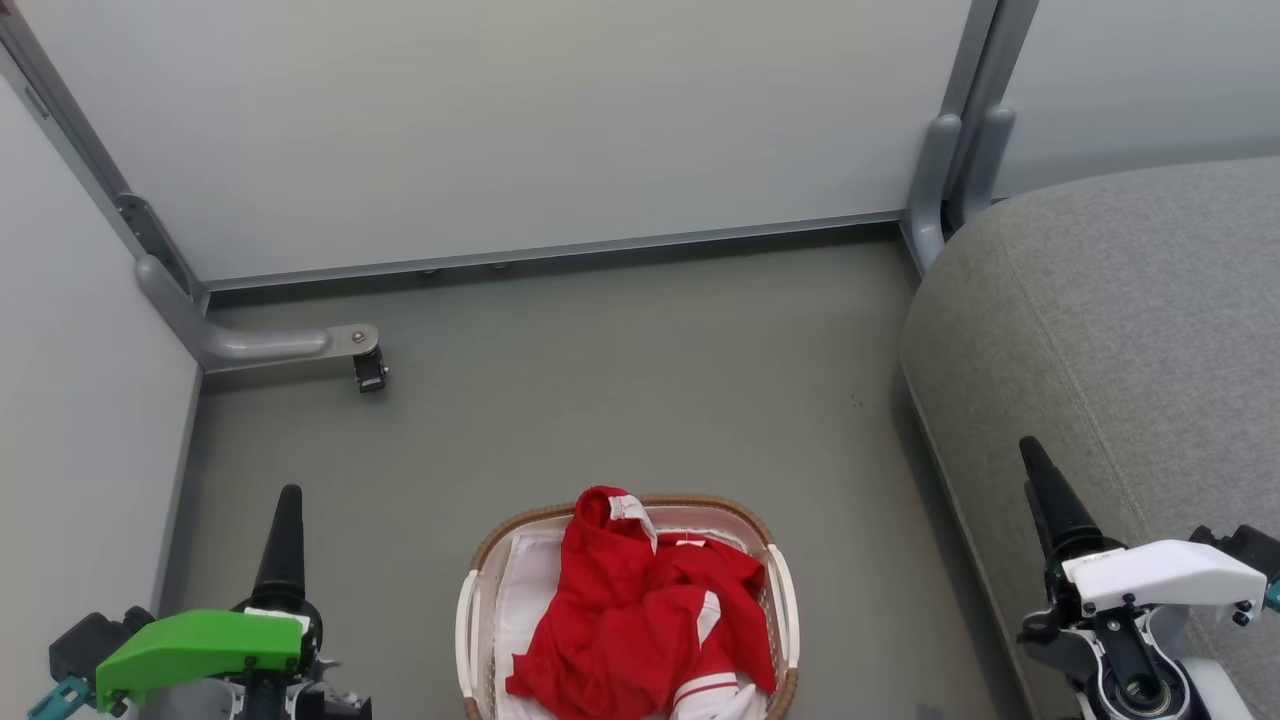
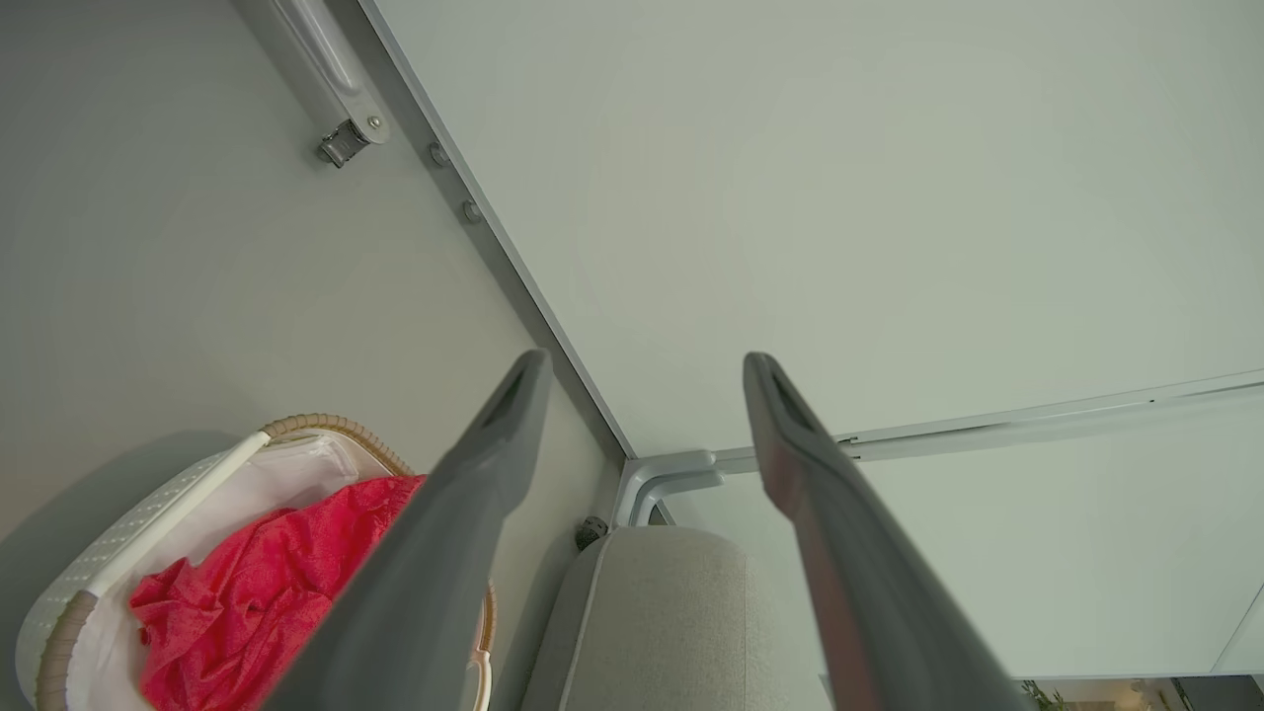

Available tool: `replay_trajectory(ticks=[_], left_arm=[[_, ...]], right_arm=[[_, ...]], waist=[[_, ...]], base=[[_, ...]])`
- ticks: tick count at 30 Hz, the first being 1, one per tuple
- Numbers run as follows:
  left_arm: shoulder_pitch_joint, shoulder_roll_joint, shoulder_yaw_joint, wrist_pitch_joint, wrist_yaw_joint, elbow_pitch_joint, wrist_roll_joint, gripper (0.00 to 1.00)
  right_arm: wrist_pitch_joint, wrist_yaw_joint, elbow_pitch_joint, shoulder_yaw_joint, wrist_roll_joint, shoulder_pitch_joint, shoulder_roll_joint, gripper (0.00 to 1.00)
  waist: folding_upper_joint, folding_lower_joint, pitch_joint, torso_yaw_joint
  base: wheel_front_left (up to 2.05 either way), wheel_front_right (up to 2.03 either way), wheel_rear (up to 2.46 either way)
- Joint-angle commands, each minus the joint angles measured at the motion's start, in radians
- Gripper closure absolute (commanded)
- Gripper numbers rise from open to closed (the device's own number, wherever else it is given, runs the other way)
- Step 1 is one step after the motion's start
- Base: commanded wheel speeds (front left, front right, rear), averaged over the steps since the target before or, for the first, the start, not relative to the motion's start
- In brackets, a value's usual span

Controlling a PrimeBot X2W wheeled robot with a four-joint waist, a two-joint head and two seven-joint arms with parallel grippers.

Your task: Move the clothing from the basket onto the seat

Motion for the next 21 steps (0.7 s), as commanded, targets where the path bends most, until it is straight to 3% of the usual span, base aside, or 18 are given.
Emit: replay_trajectory(ticks=[1, 21], left_arm=[[-0.031, 0.013, -0.003, -0.007, 0.002, -0.010, 0.033, 0.00], [-0.030, 0.058, -0.104, -0.084, 0.064, 0.038, 0.398, 0.00]], right_arm=[[-0.008, 0.000, -0.015, 0.004, -0.027, -0.033, -0.015, 0.00], [-0.085, 0.000, 0.030, 0.116, -0.406, -0.082, -0.050, 0.00]], waist=[[0.0000, 0.0000, 0.000, 0.000], [0.0000, 0.0000, 0.015, 0.008]], base=[[0.00, 0.00, 0.00], [0.00, 0.00, 0.00]])
